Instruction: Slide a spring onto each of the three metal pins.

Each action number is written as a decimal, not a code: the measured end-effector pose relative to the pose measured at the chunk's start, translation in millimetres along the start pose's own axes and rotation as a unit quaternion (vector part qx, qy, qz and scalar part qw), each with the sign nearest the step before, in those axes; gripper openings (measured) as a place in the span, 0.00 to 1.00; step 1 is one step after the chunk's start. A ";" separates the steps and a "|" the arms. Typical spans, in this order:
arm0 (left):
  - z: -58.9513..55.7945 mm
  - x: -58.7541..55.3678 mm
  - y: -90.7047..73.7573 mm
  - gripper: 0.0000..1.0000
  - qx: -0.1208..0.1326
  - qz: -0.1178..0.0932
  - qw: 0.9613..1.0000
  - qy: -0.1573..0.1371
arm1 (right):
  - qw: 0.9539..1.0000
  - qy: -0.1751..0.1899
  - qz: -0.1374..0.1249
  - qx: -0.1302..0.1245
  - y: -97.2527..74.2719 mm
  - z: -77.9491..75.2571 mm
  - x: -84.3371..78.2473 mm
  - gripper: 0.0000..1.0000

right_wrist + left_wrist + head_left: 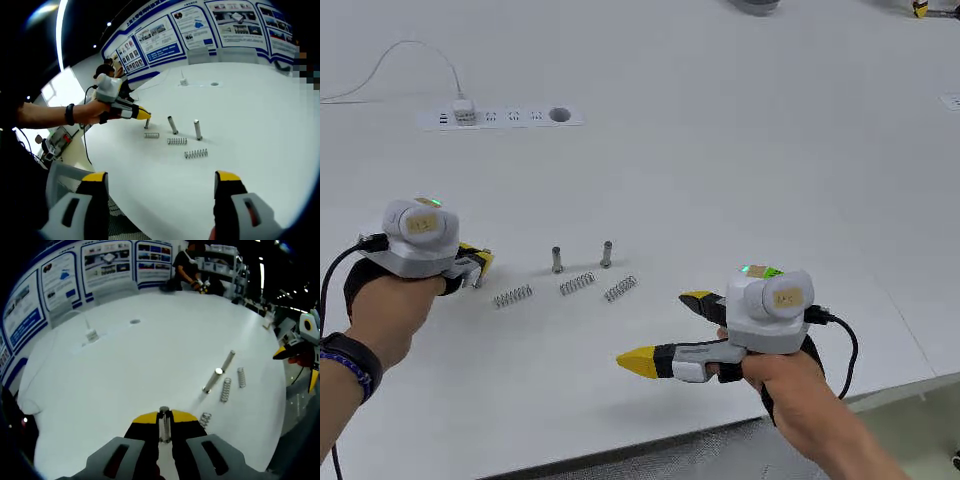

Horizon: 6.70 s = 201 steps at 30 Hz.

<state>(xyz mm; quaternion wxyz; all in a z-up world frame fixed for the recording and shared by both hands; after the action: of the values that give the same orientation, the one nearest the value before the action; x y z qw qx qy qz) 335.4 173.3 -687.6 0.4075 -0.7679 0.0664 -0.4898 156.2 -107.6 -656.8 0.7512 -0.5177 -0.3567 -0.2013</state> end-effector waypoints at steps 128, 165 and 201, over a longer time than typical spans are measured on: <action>-42.5 -62.9 -70.5 0.51 0.012 -0.044 0.997 -0.067 | 0.999 -0.033 0.000 0.010 -0.5 0.8 -5.8 0.90; -70.8 -83.0 -96.5 0.74 -0.027 -0.055 0.996 -0.064 | 0.999 -0.042 0.014 0.021 5.8 0.5 -7.1 0.91; -70.6 -64.0 -69.6 0.73 -0.076 0.003 0.997 0.022 | 0.998 -0.056 0.031 0.024 5.2 7.2 -9.2 0.91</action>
<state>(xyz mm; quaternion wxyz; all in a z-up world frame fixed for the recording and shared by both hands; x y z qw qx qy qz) 225.1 211.7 -670.9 0.3482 -0.7855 0.1144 -0.4986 151.2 -99.6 -665.5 0.7482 -0.5209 -0.3864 -0.1398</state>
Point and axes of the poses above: the centre of the closed fingertips' face, and the gripper's own axes: y roughly forward along the fingers, z roughly to its left, x roughly out of its top, the point moved 10 cm from there along -y, roughly backward along the fingers, and after that the axes turned 13 degrees about -x, right-handed, at the moved point
